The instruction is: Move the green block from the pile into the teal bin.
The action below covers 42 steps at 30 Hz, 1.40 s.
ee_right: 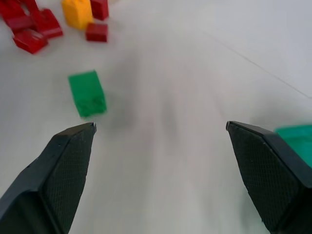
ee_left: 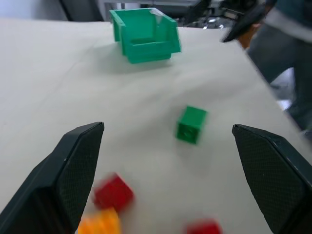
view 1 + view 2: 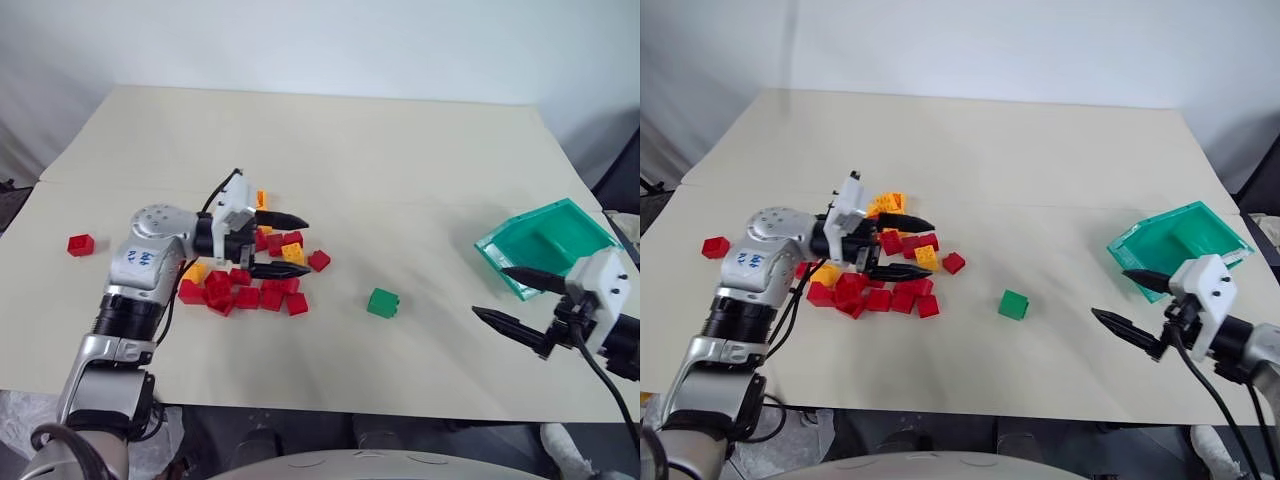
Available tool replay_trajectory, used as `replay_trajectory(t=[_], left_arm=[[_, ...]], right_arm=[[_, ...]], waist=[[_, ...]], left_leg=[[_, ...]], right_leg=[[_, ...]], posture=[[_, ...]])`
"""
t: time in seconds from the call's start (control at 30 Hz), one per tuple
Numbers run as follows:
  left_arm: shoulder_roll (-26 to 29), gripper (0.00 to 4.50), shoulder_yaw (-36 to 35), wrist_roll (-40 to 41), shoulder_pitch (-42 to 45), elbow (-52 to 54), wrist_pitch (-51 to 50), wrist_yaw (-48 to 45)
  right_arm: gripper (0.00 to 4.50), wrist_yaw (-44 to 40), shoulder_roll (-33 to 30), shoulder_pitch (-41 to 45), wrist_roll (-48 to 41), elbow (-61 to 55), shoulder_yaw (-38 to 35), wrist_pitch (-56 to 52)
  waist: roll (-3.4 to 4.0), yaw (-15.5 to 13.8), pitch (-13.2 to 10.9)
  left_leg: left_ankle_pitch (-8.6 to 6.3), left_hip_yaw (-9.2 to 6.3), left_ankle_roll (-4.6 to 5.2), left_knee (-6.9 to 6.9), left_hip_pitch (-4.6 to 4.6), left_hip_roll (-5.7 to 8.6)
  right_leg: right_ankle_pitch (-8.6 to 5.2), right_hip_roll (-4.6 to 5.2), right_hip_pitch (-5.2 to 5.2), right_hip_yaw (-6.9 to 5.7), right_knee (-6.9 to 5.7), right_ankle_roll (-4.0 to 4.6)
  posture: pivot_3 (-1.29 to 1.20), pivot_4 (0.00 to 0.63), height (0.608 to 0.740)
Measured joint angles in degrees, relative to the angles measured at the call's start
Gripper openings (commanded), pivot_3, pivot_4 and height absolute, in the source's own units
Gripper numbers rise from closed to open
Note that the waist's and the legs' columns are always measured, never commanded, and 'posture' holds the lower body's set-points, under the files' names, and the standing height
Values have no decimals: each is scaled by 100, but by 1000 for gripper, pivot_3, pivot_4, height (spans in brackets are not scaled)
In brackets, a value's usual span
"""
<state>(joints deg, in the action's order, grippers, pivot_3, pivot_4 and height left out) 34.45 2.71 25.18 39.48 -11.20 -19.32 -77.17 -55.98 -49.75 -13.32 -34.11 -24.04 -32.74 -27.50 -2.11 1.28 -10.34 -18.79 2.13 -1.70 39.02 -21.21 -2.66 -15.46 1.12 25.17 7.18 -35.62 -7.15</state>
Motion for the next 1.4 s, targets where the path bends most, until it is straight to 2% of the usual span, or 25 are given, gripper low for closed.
replay_trajectory(t=[0.13,0.23,0.3,0.37,0.43,0.57,0.73,0.87,1.07,1.17,1.4], left_arm=[[573,4472,-303,161,-755,364,-184,-147],[853,4472,-546,199,-1063,493,-132,-191],[903,4472,-676,201,-1226,622,-38,-177],[912,4472,-824,257,-1422,763,25,-120],[862,4472,-925,356,-1601,987,63,-42],[917,4472,-1129,479,-1982,1187,67,-33],[950,4472,-1422,584,-2304,1294,215,-37],[950,4472,-1558,645,-2425,1295,317,-40],[948,4472,-1618,767,-2491,1301,407,-69],[948,4500,-1618,775,-2526,1306,420,-32],[943,4500,-1609,800,-2531,1313,434,-4]], right_arm=[[4500,-231,-274,-831,78,-68,-849,-334],[4500,-160,-502,-862,28,-379,-1032,-791],[4500,46,-660,-560,-109,-758,-847,-1120],[4500,383,-705,106,-272,-1086,-282,-1435],[4500,794,-701,885,-476,-1404,612,-1806],[4500,1345,-391,2085,-586,-1547,2040,-2324],[4500,1679,252,3613,23,-990,4010,-2663],[4500,1669,418,4038,573,-337,4794,-2603],[4500,1673,730,4337,1264,316,5281,-2368],[3870,1631,740,4340,1403,379,5320,-2370],[1525,1389,655,4134,1503,131,5283,-2364]], waist=[[-1,26,0],[-1,76,0],[-2,124,-1],[-9,176,-3],[-10,207,-5],[-9,205,-5],[-10,211,-6],[-9,166,-6],[-9,189,-7],[-9,191,-7],[-8,190,-7]], left_leg=[[-7,2,11,0,3,-1],[-7,11,12,1,15,-3],[-6,10,12,1,19,-6],[-4,10,15,1,23,-11],[-1,7,16,1,20,-11],[-2,7,16,-1,4,-11],[-6,13,15,-2,-4,-9],[-11,5,21,-3,-17,-6],[-17,5,25,-3,-22,-7],[-17,3,26,-3,-22,-7],[-17,2,26,-2,-22,-7]], right_leg=[[-2,0,-2,1,4,2],[-3,-1,-5,8,-1,3],[-8,-3,-8,8,-1,12],[-7,-6,-11,8,0,16],[-7,-5,-8,8,-2,25],[-5,-3,13,6,-9,20],[-6,12,31,-10,-20,22],[-14,30,32,-44,-9,31],[-13,32,32,-47,-3,29],[-13,31,32,-48,-5,29],[-13,31,32,-50,-5,29]], posture=[[0,150,740],[0,150,740],[0,150,740],[0,150,740],[0,150,740],[0,150,740],[0,150,740],[0,150,740],[0,150,740],[0,150,740],[0,150,740]])
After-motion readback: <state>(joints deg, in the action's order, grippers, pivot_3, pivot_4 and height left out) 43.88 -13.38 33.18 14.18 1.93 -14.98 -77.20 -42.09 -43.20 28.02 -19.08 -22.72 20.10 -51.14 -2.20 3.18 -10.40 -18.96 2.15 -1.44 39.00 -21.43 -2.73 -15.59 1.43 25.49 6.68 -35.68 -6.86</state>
